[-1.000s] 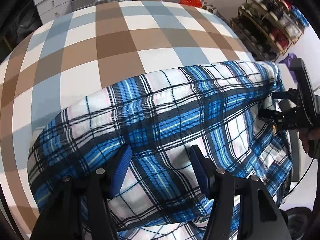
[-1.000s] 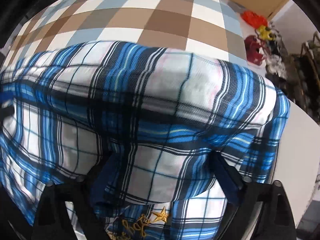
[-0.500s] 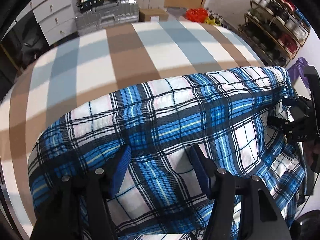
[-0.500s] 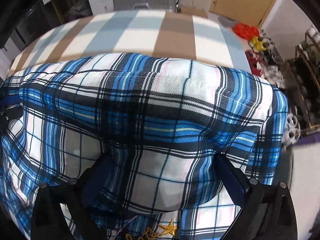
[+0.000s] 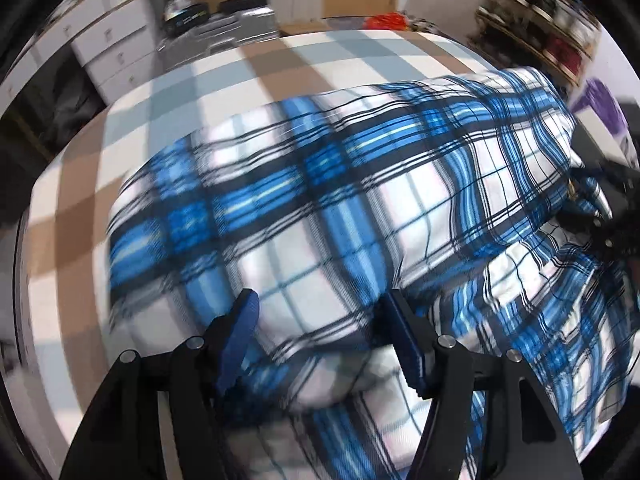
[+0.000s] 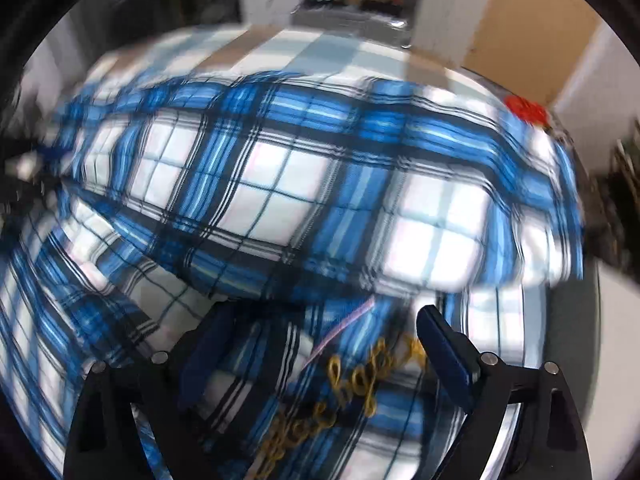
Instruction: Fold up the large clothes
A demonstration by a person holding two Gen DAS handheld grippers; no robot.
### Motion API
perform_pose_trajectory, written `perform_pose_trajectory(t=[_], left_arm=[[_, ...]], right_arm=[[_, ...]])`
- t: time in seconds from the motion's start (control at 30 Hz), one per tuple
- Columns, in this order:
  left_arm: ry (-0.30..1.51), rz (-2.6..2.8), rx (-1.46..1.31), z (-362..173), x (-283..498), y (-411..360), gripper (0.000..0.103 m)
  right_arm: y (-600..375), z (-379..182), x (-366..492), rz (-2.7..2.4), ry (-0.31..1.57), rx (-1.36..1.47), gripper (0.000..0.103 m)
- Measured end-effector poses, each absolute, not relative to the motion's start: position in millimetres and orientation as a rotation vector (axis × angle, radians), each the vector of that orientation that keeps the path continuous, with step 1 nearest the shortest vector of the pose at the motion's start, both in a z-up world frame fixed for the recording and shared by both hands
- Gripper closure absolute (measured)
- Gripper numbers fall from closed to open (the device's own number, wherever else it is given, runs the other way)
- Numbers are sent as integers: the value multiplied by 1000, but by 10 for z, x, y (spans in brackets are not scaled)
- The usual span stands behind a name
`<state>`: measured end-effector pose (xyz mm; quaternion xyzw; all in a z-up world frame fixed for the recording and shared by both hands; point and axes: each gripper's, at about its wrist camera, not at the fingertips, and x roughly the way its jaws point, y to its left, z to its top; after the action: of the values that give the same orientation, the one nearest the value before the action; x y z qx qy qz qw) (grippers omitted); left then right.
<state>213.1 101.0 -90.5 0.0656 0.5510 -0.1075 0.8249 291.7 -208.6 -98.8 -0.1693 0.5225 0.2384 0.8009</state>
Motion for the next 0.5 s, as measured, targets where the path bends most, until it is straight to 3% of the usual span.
perform_pose_trajectory(t=[0.07, 0.37, 0.5], left_arm=[[1183, -216, 95, -787, 1944, 1075, 44], [1092, -164, 9, -352, 706, 1114, 43], [1041, -150, -107, -312, 387, 1187, 43]], right_arm=[[-2206, -926, 2864, 510, 1149, -290, 13], [-2839, -86, 1779, 649, 847, 168, 12], [-2926, -9, 1225, 693, 698, 289, 4]])
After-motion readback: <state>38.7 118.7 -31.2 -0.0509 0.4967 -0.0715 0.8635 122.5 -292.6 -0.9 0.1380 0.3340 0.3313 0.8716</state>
